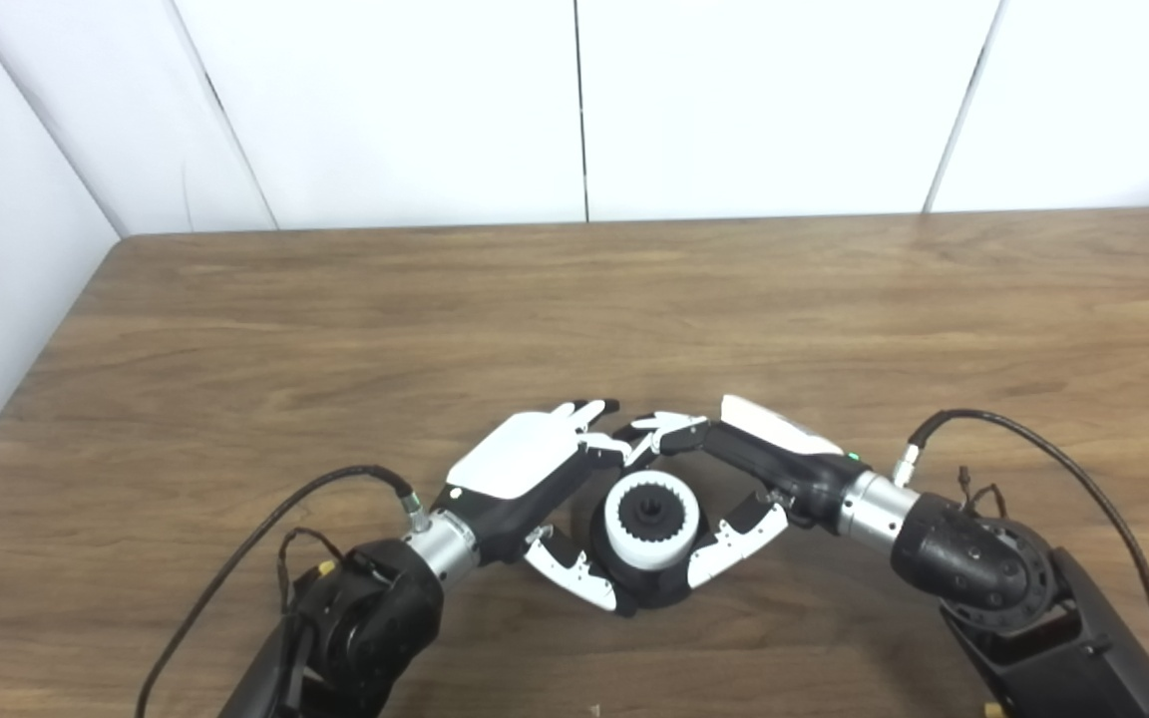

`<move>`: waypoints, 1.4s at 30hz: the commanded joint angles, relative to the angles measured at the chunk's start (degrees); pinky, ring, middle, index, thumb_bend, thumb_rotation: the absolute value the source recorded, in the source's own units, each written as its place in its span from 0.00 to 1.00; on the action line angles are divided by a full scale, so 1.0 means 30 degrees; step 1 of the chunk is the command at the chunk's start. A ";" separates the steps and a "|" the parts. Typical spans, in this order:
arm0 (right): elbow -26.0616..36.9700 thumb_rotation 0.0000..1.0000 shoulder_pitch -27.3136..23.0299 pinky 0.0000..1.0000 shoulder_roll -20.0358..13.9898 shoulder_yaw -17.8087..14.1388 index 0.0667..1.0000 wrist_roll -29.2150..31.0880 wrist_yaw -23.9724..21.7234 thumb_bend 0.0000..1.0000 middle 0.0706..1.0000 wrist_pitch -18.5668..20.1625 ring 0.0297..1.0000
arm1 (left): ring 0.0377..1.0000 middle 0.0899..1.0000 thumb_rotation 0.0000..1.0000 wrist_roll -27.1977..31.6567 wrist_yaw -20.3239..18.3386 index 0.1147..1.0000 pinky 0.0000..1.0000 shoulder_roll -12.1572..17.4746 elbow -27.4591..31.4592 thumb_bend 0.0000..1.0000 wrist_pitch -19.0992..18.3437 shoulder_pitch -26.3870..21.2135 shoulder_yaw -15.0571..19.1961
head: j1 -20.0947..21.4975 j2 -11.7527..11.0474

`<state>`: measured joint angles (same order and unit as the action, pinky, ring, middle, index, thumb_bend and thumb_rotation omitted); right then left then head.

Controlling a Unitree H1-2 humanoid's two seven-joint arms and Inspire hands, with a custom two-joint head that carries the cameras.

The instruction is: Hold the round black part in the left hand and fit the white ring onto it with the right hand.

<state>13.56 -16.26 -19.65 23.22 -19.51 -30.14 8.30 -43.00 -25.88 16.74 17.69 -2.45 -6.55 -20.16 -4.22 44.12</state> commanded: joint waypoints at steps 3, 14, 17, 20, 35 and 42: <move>0.0308 0.41 -0.0438 0.84 0.0035 -0.0283 0.70 -0.0195 0.0174 1.00 0.89 0.0106 0.94 | 1.00 0.95 0.41 -0.0048 0.0390 0.63 0.99 0.0366 0.0583 0.91 0.0261 -0.0647 0.0379 | 0.0006 -0.0008; 0.0282 0.40 -0.0281 0.91 0.0354 -0.0895 0.69 -0.0006 0.0559 1.00 0.97 -0.0129 1.00 | 1.00 0.95 0.44 -0.0105 0.0195 0.63 0.95 0.1204 0.0552 0.92 0.0240 -0.0487 0.0826 | 0.0066 -0.0011; 0.0292 0.40 -0.0254 0.94 0.0462 -0.0971 0.69 -0.0104 0.0674 1.00 1.00 -0.0130 1.00 | 1.00 0.95 0.43 0.0337 0.0231 0.63 0.98 0.1399 0.0596 0.92 0.0218 -0.0337 0.1110 | 0.0054 -0.0010; 0.0330 0.40 -0.0212 0.93 0.0581 -0.1089 0.69 -0.0027 0.0734 1.00 1.00 0.0055 1.00 | 1.00 0.96 0.42 0.0582 0.0023 0.64 1.00 0.1598 0.0677 0.91 0.0010 -0.0224 0.1344 | 0.0070 -0.0005; 0.0425 0.41 -0.0023 0.93 0.0707 -0.1782 0.70 0.0323 0.0952 1.00 0.99 0.0577 1.00 | 1.00 0.95 0.46 0.1970 -0.0139 0.74 0.95 0.2625 0.1004 0.92 -0.0074 0.0390 0.2724 | 0.0163 0.0024; 0.0681 0.42 -0.0032 0.92 0.0675 -0.1892 0.71 -0.0012 0.0972 1.00 0.99 0.1061 1.00 | 0.98 0.93 0.44 0.2340 0.0243 0.84 0.92 0.2677 0.0975 0.93 0.0124 0.0557 0.3147 | 0.0207 0.0091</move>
<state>13.57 -14.81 -17.95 18.40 -19.49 -28.46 11.41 -36.97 -27.14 23.88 18.87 -3.29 -4.06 -11.79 -3.52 44.38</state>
